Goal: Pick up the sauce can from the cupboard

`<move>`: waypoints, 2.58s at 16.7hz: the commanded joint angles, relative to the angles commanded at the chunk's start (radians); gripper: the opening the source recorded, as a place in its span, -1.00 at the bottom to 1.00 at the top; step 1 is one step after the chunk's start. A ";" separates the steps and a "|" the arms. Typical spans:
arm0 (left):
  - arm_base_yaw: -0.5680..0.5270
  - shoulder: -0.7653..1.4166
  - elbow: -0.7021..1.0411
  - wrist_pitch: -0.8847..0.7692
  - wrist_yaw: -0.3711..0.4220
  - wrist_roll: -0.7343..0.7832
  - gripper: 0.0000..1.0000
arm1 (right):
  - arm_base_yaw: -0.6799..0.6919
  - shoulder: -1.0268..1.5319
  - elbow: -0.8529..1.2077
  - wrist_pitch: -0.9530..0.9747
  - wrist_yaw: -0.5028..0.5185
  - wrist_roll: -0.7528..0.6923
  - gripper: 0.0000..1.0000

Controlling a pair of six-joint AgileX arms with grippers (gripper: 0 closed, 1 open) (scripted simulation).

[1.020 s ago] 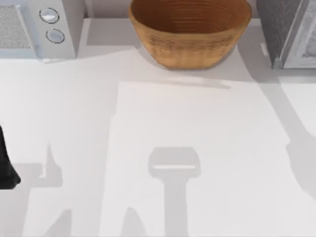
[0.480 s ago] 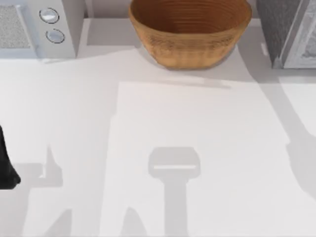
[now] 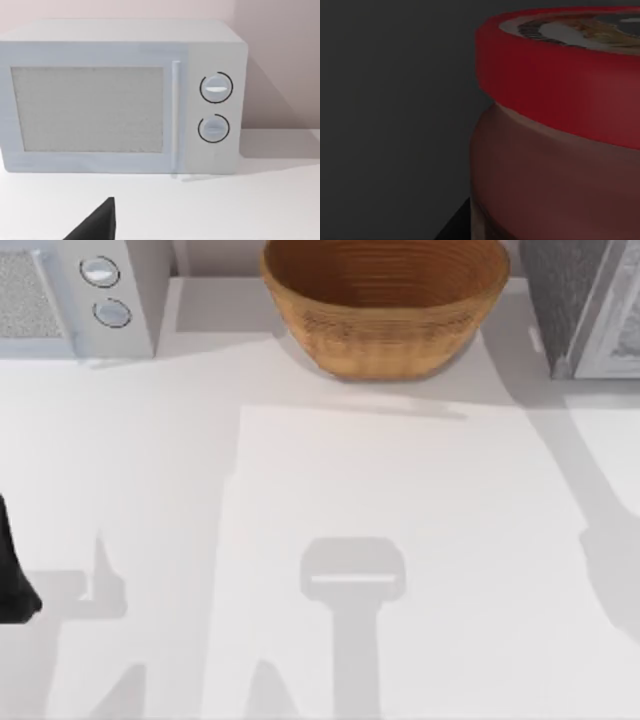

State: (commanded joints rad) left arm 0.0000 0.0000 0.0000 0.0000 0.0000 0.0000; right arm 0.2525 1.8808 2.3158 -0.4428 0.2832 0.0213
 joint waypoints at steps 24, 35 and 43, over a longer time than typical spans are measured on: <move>0.000 0.000 0.000 0.000 0.000 0.000 1.00 | 0.239 -0.434 -0.145 -0.294 0.230 0.005 -1.00; 0.000 0.000 0.000 0.000 0.000 0.000 1.00 | 0.114 -0.757 -0.606 -0.142 -0.007 0.014 -1.00; 0.000 0.000 0.000 0.000 0.000 0.000 1.00 | -0.085 -1.325 -1.558 0.141 -0.237 0.005 -1.00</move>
State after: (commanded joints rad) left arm 0.0000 0.0000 0.0000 0.0000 0.0000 0.0000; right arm 0.1674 0.5559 0.7578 -0.3023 0.0465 0.0268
